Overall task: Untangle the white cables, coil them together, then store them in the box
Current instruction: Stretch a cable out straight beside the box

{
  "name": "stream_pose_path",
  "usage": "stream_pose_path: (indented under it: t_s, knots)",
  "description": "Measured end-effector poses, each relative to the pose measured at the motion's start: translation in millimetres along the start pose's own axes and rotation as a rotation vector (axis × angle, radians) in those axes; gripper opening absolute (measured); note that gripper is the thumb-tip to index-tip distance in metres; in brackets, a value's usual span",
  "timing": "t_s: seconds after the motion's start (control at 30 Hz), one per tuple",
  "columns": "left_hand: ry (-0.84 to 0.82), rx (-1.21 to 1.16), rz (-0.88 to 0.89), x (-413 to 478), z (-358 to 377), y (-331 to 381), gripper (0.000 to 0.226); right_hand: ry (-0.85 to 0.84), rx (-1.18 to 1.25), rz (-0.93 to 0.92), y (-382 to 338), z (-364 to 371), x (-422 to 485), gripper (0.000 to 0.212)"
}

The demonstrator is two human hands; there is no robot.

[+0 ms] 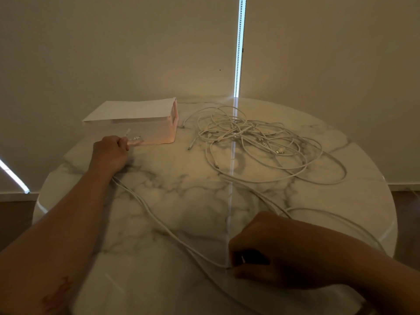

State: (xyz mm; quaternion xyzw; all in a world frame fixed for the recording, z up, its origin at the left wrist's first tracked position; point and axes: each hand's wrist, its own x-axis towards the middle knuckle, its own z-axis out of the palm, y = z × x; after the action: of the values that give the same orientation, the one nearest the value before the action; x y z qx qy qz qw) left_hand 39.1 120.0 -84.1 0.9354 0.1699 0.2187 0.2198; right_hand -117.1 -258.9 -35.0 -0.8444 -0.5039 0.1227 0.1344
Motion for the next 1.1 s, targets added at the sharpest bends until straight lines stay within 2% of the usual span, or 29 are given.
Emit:
stream_pose_path:
  t_s: [0.2,0.33,0.43,0.5,0.53,0.6,0.63,0.7,0.77,0.8,0.97,1.1]
  knots:
    - [-0.101,0.115,0.057,2.5,1.9,7.6,0.039,0.179,0.028,0.05,6.2,-1.4,10.3,0.014]
    - [-0.111,0.154,0.105,-1.4,3.0,13.2,0.039,0.178,0.056,0.068,11.0,5.6,13.4,0.015]
    - [-0.154,0.179,0.066,-3.7,-3.5,21.0,0.042,0.213,0.083,0.098,13.3,7.1,14.8,0.016]
    - [-0.109,0.246,0.067,-10.8,-16.4,32.4,0.047,0.281,0.103,0.118,16.1,5.6,17.5,0.015]
    - [-0.042,0.236,0.122,-17.5,-23.6,41.0,0.045,0.322,0.119,0.128,17.8,4.3,19.2,0.015]
    - [0.044,0.054,0.305,-43.5,-39.7,67.7,0.025,0.401,0.151,0.153,21.8,0.4,23.0,0.015]
    - [-0.011,-0.086,0.391,-62.9,-48.6,86.0,0.016,0.434,0.163,0.171,24.5,-2.5,25.4,0.014]
    - [-0.294,-0.301,0.509,-104.9,-62.7,123.1,0.014,0.501,0.161,0.209,31.0,-10.6,31.0,0.012]
    - [-0.51,-0.362,0.6,-130.1,-63.3,145.8,0.018,0.579,0.161,0.263,41.5,-20.4,37.1,0.011]
    - [-0.536,-0.339,0.632,-134.0,-58.5,149.8,0.018,0.615,0.175,0.292,47.0,-25.5,39.9,0.011]
    - [-0.312,-0.289,0.665,-129.0,-32.7,148.2,0.015,0.647,0.207,0.336,62.6,-39.5,54.3,0.014]
    - [-0.271,-0.316,0.668,-120.8,-34.8,138.3,0.013,0.623,0.216,0.3,60.6,-40.1,57.8,0.014]
